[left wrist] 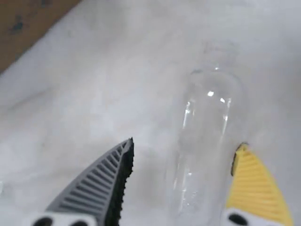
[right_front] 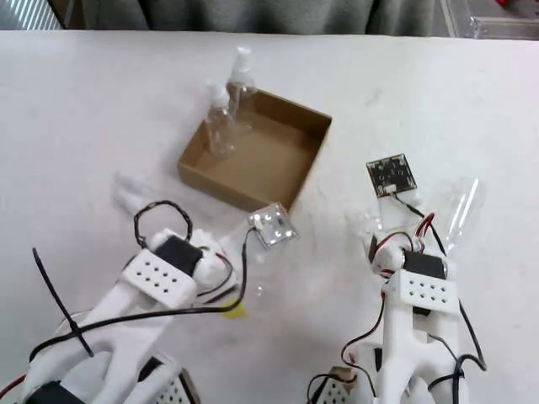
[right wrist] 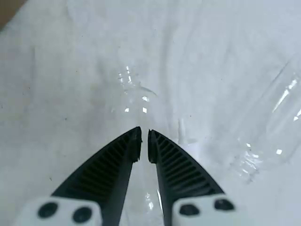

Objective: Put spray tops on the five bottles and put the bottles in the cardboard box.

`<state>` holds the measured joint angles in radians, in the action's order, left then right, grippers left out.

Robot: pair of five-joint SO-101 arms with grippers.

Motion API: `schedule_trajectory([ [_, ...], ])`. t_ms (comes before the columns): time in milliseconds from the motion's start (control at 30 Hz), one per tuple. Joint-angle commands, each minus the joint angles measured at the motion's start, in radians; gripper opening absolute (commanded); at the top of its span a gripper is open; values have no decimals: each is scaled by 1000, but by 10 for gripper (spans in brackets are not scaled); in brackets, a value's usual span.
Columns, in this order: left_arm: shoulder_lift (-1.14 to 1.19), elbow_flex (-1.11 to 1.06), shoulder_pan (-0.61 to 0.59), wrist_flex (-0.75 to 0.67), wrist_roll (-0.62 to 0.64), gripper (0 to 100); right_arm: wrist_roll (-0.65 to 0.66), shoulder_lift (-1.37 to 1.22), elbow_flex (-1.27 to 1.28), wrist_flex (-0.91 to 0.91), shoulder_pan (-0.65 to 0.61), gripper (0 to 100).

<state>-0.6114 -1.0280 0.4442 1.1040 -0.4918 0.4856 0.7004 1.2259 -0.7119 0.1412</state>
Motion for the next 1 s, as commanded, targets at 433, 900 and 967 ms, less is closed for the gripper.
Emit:
schedule_trajectory([
  [433,-19,95,42,-55,-61,321,2,-24,28,-5,7,16],
  [900,-19,107,94,-63,-64,320,157,251,155,-18,604,15],
  [967,-18,104,94,-72,-71,320,181,328,258,45,645,16],
])
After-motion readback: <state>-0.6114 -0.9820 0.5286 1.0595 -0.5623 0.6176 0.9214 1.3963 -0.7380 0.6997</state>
